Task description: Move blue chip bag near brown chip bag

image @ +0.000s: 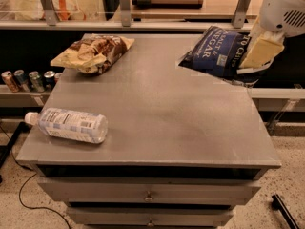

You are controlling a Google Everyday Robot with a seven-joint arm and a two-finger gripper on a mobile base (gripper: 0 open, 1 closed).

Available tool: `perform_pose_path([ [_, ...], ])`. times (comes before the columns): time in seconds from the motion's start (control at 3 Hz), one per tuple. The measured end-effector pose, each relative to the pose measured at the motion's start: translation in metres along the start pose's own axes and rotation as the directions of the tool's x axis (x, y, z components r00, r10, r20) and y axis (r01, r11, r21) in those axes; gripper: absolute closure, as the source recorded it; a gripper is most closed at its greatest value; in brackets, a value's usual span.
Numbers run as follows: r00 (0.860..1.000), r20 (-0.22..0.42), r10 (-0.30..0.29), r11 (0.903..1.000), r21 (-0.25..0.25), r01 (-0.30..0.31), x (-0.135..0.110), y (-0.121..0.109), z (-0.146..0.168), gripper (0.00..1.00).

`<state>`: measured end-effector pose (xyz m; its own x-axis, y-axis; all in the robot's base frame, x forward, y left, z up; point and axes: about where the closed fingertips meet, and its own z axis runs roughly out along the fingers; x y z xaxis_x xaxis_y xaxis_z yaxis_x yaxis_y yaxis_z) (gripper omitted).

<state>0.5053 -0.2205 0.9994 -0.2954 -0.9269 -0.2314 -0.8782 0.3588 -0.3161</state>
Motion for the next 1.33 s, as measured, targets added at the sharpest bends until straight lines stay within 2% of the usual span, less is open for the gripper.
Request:
perform_pose_path([
  [0.33,1.000,0.017,-0.020,0.9995,0.023,0.020,-0.015,-0.010,0.003,1.00],
  [0.67,0.993,0.049,-0.104,0.9909,0.091,0.099,-0.068,-0.036,0.002,1.00],
  [1.0,0.975,0.092,-0.201,0.9679,0.171,0.184,-0.153,-0.065,-0.001,1.00],
  [1.33,0.967,0.111,-0.231,0.9610,0.181,0.209,-0.175,-0.064,-0.004,1.00],
])
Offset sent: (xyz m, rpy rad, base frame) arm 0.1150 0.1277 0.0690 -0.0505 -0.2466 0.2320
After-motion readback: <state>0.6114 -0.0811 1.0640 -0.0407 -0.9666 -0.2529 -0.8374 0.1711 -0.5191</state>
